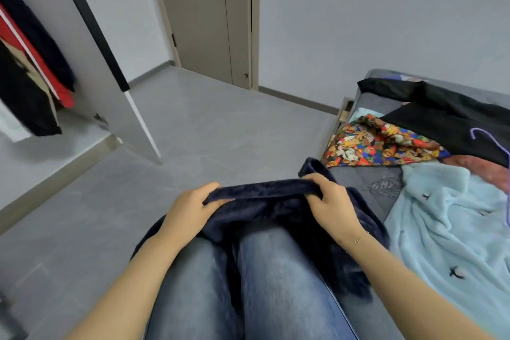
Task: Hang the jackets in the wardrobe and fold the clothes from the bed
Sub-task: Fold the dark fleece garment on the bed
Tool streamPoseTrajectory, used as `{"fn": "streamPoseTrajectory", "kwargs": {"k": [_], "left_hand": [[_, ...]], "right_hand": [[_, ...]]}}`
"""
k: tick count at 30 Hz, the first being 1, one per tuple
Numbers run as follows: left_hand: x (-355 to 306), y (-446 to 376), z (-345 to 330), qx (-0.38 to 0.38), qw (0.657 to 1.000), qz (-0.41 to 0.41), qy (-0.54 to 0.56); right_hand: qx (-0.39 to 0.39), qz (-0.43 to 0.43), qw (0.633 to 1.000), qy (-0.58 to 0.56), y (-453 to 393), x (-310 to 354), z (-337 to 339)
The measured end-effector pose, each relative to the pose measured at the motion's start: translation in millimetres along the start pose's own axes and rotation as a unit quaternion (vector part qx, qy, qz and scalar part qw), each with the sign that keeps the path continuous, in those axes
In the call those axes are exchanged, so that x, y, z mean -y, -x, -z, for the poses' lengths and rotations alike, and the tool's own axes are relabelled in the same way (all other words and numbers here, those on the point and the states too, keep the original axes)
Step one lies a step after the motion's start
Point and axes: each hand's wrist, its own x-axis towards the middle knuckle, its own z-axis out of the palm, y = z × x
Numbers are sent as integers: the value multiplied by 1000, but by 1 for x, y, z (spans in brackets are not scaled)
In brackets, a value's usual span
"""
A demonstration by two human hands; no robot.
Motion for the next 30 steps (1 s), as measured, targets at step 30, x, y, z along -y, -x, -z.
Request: {"fn": "streamPoseTrajectory", "kwargs": {"k": [30], "left_hand": [[-498,-194,61,-215,834,-485,-154]], "right_hand": [[-562,110,810,129,-30,78,446]]}}
